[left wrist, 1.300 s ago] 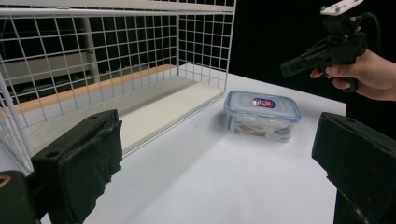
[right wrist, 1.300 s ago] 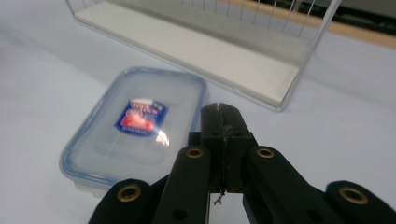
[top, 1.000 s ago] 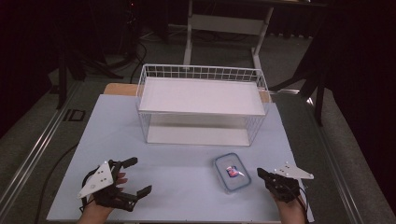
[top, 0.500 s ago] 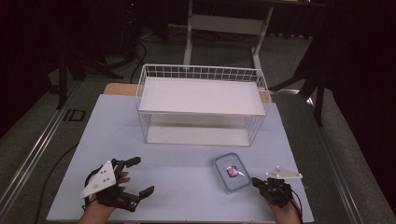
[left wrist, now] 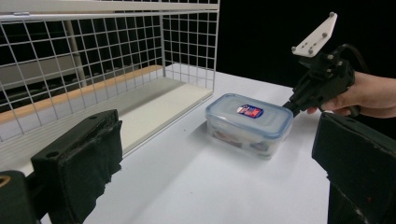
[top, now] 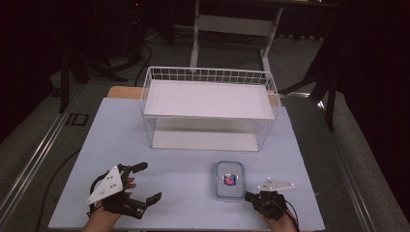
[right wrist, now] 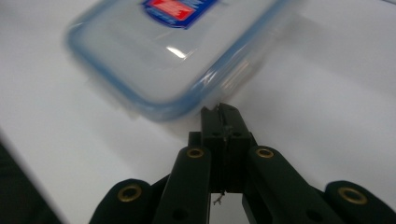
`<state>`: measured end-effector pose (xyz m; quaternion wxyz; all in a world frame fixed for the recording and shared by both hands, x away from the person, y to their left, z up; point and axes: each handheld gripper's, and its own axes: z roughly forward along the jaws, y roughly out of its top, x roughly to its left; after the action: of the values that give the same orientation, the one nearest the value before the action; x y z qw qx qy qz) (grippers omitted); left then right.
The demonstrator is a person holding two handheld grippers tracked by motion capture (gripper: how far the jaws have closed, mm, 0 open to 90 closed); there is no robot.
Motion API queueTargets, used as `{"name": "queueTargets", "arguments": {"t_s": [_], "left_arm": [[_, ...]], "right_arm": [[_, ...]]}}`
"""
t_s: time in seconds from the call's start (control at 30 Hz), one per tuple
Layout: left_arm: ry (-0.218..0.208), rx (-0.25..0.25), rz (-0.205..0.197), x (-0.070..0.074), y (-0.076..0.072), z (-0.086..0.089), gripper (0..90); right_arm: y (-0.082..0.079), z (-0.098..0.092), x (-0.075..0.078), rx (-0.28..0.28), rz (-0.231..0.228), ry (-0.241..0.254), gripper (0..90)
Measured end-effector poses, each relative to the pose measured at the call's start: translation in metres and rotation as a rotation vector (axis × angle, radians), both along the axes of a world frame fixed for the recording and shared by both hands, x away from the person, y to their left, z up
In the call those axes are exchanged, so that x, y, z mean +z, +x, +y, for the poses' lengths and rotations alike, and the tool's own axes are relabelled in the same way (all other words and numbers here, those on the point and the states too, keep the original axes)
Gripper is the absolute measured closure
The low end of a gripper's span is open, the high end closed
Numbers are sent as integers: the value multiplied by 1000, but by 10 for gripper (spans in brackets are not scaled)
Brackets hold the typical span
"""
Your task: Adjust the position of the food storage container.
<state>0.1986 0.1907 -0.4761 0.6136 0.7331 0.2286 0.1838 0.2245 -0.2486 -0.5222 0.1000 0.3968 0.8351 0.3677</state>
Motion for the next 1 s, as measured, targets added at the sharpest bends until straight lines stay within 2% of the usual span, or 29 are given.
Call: {"name": "queueTargets", "arguments": {"t_s": [0.1, 0.2, 0.3, 0.37, 0.7, 0.83, 1.0], "left_arm": [[-3, 7, 2, 0, 0, 1, 27], [-2, 11, 1, 0, 1, 1, 27], [-1, 12, 2, 0, 1, 1, 27], [2, 13, 1, 0, 1, 1, 28], [6, 13, 0, -1, 2, 1, 28], [2, 15, 2, -1, 2, 2, 28], [2, 16, 6, -2, 2, 3, 28]], "right_arm": [[-2, 13, 0, 31, -16, 11, 900], [-3, 28, -2, 71, -40, -18, 900], [0, 42, -4, 113, -46, -35, 900], [2, 50, -3, 124, -43, -18, 900], [18, 101, -8, 196, -88, -14, 900], [26, 123, -10, 227, -109, -34, 900], [28, 139, -14, 258, -100, -36, 900]]}}
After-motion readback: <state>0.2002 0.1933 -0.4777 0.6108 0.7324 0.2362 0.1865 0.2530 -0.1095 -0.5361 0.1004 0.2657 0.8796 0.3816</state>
